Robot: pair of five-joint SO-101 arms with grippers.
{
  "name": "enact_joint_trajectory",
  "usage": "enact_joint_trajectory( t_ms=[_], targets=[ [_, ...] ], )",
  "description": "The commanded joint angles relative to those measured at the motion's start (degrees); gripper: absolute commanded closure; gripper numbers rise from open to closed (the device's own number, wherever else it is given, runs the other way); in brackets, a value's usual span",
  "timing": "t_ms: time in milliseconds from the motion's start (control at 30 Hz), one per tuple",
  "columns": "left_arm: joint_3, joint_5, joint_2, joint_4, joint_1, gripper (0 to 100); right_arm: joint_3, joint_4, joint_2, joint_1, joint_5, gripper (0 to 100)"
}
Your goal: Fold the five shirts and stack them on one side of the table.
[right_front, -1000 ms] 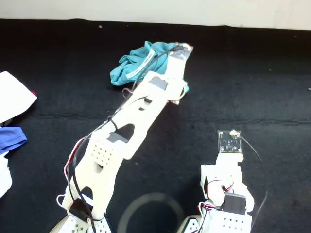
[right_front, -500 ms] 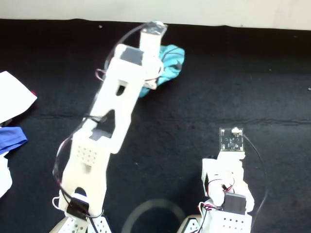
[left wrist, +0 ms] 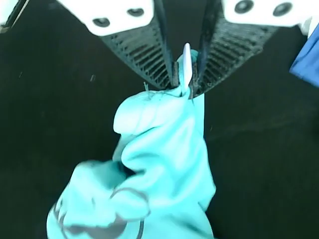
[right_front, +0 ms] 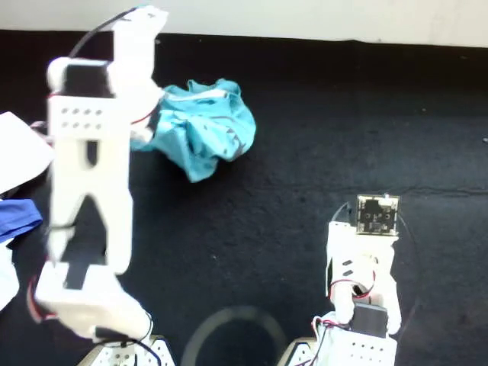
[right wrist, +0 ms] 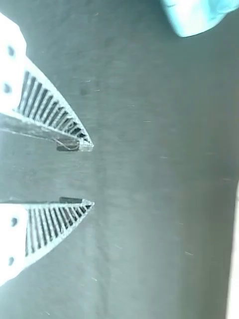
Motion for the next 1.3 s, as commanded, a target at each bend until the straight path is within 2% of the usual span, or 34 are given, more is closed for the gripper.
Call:
enact_joint_trajectory(
  t_ms=[0,100,300,467,533,733,900,1267],
  targets=[
    [16.4,-6.4,-10.1,-1.4,-5.5,99,-10.2,0.8,1.3,0.1,0.6,83.6],
    [26.7,-9.5,-14.3,-3.3,-12.9,99,-19.6,2.0,8.9,-2.0,0.6,83.6],
    [38.8,-19.1,-18.9,-8.8,-27.9,99,-46.5,11.2,37.7,-10.2,0.3,83.6],
    [43.6,-20.5,-19.0,-12.5,-36.0,99,-64.8,15.4,60.3,-17.3,0.2,83.6],
    [45.0,-20.6,-18.9,-13.5,-37.4,99,-70.5,15.6,69.5,-20.0,-0.4,83.6],
    [49.2,-20.7,-19.1,-15.0,-37.6,99,-93.5,17.1,96.1,-29.9,-9.1,83.6],
    [50.0,-20.6,-19.2,-15.0,-37.5,99,-108.2,17.1,116.2,-35.4,-15.2,83.6],
    [50.0,-20.6,-19.5,-14.5,-37.9,99,-140.3,15.8,148.1,-44.9,-15.2,83.3]
  ],
)
